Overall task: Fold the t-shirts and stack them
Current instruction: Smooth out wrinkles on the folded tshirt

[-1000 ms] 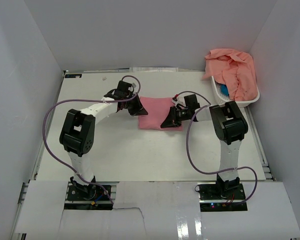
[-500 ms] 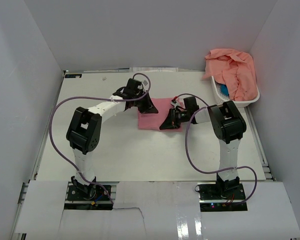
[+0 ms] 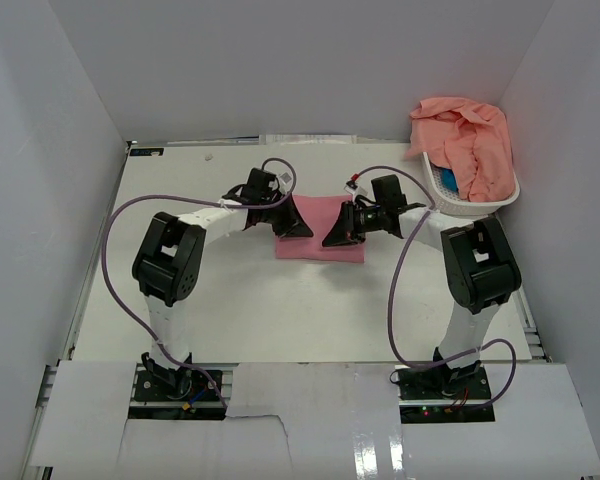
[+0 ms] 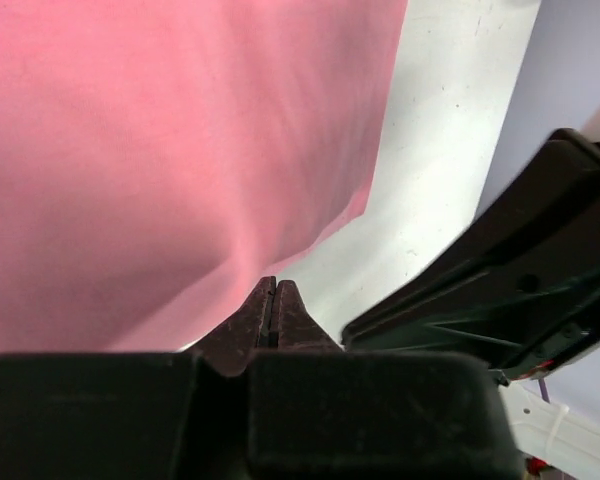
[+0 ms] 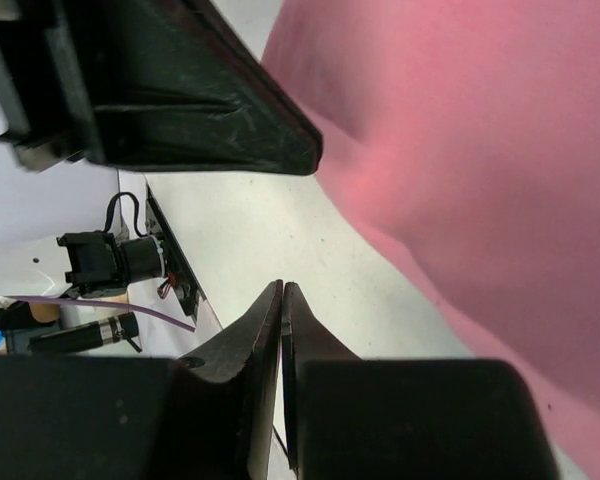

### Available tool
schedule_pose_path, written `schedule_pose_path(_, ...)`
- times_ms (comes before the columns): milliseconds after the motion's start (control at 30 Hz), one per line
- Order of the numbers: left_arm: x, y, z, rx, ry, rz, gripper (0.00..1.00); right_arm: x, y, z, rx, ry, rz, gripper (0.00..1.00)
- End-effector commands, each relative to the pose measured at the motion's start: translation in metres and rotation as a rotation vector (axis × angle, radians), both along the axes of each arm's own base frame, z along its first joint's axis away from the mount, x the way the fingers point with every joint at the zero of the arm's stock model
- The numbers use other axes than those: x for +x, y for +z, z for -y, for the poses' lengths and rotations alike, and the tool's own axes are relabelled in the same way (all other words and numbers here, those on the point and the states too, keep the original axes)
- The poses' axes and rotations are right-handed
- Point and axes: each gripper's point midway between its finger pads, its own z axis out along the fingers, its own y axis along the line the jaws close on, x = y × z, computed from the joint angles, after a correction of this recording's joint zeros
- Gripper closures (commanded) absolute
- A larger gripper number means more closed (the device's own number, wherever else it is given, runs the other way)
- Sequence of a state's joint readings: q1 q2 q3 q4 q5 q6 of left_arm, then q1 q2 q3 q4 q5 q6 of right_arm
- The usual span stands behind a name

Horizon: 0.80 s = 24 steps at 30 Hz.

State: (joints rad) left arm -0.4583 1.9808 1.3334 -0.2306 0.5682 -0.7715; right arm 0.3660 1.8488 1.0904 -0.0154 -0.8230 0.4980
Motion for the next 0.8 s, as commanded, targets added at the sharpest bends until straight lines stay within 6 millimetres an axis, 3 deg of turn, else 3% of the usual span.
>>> schedule_pose_path(0,0.001,0.022,0.002,-0.112,-0.035,0.040,1.00,0.000,0.018,0.006,-0.027,-0.008,0.046,0.92)
schedule_pose_path(200,-0.012,0.005,0.002,-0.226,-0.074,-0.025,1.00,0.005,0.031,0.014,-0.038,-0.036,0.085,0.92)
schedule_pose_path(367,-0.018,-0.048,-0.006,-0.209,-0.043,-0.140,1.00,0.002,0.026,0.016,-0.045,-0.035,0.077,0.92)
schedule_pose_path(500,-0.010,-0.079,-0.026,-0.032,0.037,-0.138,1.00,0.001,0.026,0.019,-0.048,-0.037,0.083,0.92)
schedule_pose_path(633,-0.004,-0.070,-0.043,0.091,0.089,-0.108,1.00,0.003,0.030,0.021,-0.047,-0.043,0.095,0.92)
schedule_pose_path(767,0.001,-0.028,-0.044,0.072,0.099,-0.029,1.00,0.005,0.035,0.020,-0.039,-0.041,0.104,0.92)
